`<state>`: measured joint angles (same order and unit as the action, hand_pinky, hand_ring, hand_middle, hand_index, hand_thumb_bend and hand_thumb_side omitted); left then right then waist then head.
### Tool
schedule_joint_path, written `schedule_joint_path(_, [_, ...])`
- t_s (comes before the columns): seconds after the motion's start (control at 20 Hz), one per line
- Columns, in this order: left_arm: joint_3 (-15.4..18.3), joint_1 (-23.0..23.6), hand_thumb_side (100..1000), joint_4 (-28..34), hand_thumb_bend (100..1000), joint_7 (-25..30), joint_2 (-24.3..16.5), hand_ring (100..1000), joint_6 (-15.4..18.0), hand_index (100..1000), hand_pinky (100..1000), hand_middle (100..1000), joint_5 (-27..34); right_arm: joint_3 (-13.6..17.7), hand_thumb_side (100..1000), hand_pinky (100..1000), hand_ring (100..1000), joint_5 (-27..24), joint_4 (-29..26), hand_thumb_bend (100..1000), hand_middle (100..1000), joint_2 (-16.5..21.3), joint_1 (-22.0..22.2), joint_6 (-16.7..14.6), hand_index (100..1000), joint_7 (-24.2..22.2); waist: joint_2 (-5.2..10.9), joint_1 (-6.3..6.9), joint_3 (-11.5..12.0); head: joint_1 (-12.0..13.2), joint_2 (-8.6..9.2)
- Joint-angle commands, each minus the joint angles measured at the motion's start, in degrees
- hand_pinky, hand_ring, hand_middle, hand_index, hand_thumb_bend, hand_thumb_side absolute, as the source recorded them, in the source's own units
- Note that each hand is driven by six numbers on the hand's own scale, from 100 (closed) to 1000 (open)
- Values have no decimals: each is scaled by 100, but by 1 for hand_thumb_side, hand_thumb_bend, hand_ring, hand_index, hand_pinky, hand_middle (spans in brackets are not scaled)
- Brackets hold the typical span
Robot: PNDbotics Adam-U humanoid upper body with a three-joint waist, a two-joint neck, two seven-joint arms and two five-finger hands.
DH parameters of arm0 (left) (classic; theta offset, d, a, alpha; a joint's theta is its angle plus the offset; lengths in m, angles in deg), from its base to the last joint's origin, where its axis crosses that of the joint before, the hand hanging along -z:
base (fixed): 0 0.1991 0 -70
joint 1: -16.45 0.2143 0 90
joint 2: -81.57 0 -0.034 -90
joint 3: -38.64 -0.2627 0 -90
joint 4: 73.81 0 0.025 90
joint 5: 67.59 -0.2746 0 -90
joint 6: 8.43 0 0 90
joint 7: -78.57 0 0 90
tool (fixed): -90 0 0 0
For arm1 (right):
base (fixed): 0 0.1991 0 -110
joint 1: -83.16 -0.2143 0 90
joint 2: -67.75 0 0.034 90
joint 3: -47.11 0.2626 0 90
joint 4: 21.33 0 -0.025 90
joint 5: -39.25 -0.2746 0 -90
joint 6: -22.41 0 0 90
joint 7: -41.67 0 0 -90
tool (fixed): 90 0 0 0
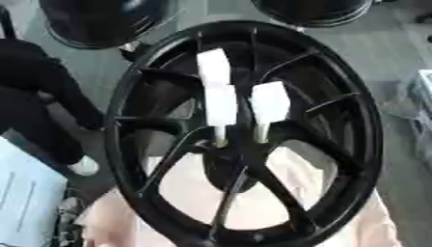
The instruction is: Pull the pin out of the wheel hub.
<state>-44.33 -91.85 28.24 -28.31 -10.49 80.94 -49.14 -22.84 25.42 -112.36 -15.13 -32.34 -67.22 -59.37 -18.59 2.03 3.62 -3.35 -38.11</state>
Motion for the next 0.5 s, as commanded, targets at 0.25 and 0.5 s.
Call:
schedule_joint_path(0.25, [-4, -85, 685, 70, 100, 19, -105, 885, -18, 771, 705, 847, -11, 44, 617, 932, 660, 26, -95, 100, 707, 122, -72, 6, 897, 23, 103, -4, -18, -45, 56])
schedule_joint_path(0.5, [-47, -276, 675, 64, 100, 54, -224, 886, -37, 772, 706, 849, 17, 69, 616, 932, 659, 28, -83, 100, 706, 139, -72, 6, 896, 57, 83, 5, -45, -88, 52])
